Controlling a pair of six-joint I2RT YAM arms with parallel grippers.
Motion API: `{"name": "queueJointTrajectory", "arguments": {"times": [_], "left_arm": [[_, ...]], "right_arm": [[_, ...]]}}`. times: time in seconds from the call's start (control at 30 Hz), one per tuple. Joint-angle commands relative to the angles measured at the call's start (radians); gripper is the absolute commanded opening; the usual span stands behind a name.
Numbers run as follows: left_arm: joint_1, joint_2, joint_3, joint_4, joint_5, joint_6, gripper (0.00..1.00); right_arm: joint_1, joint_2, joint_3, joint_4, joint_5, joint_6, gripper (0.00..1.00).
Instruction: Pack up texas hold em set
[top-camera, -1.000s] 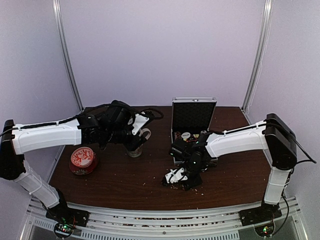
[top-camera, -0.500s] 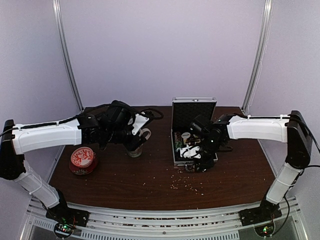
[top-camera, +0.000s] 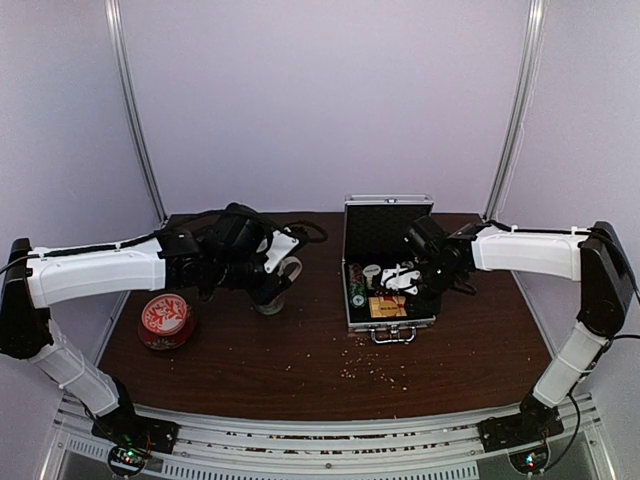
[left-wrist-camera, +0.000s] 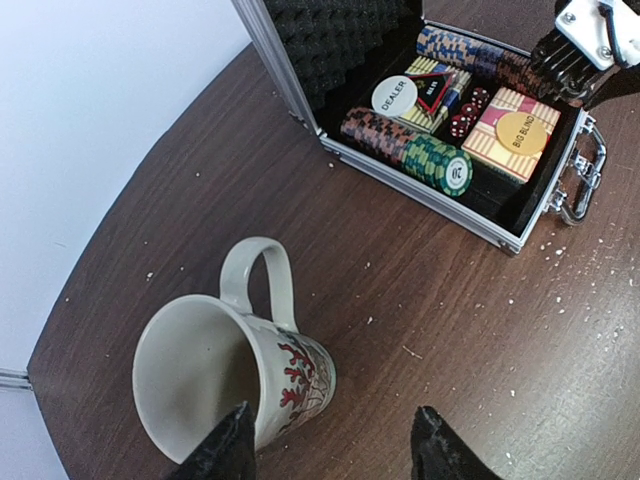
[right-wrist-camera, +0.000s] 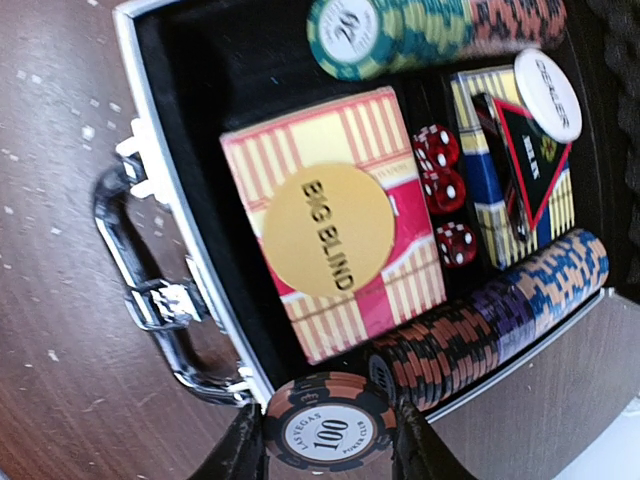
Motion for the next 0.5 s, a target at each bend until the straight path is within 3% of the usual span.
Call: {"name": "queueJointTrajectory", "arguments": {"times": [0.0,0.47], "left_arm": [[0.0,0.009,0.016,0.019,-0.002,0.01,0.54],[-0.001,0.016,0.019,0.016,0.001,0.008,0.54]], "right_arm": [[-0.015,-0.024,-0.04,0.083,0.119,0.023,0.32],[-0.017,-0.013,-0.093,0.156,0.18,0.002,0.33]]}}
